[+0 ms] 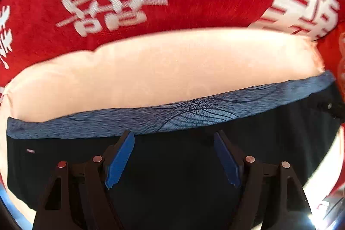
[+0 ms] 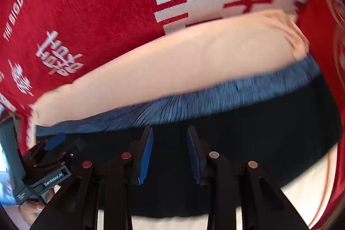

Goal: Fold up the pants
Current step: 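Fold the trousers over again with both grippers toward the waistband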

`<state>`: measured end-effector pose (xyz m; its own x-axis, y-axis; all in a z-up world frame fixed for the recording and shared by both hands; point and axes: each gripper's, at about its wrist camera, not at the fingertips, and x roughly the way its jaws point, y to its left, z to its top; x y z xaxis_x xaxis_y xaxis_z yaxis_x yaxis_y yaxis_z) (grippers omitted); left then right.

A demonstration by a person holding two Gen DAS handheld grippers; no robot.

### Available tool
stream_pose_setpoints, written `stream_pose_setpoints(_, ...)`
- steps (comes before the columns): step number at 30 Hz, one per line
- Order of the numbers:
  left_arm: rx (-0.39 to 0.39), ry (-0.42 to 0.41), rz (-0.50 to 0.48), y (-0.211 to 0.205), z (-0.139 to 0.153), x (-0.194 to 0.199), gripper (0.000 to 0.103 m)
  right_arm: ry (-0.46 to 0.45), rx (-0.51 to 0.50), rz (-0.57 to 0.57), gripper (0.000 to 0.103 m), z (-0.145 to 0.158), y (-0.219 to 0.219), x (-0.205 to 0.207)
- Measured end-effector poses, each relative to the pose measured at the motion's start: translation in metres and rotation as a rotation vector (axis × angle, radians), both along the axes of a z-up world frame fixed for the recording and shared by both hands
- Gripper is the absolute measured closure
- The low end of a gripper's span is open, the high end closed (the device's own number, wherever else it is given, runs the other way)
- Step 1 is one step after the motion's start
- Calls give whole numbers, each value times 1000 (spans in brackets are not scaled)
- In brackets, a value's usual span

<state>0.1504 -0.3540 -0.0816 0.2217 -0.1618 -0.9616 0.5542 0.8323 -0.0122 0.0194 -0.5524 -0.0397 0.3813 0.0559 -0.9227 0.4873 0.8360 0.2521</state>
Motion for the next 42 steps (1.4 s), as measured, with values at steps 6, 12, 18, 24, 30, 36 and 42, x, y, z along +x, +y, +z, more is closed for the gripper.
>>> stream_pose_setpoints(6, 14, -66, 35, -1, -10, -2, 13, 37, -138, -55, 75, -18, -66, -14)
stream_pose_setpoints(12, 47, -64, 69, -1, -18, 1, 2, 70, -190, -214, 72, -5, -138, -49)
stream_pose_setpoints(18, 105, -67, 63, -11, -15, 7, 2, -17, -29, -423, 59, 29, -132, -136)
stream_pose_setpoints(24, 85, -76, 1, -31, 12, -9, 2, -17, 170, -648, 59, 0, -138, -186)
stream_pose_setpoints(30, 28, -42, -120, -75, 27, -55, 2, -45, 180, -581, 89, -2, -151, -184)
stream_pose_setpoints(36, 50, 30, -149, -112, 4, -89, 2, -59, 263, -620, 73, -16, -153, -203)
stream_pose_setpoints(42, 51, 64, -123, -110, -7, -103, 2, -129, 427, -531, 60, -19, -124, -210)
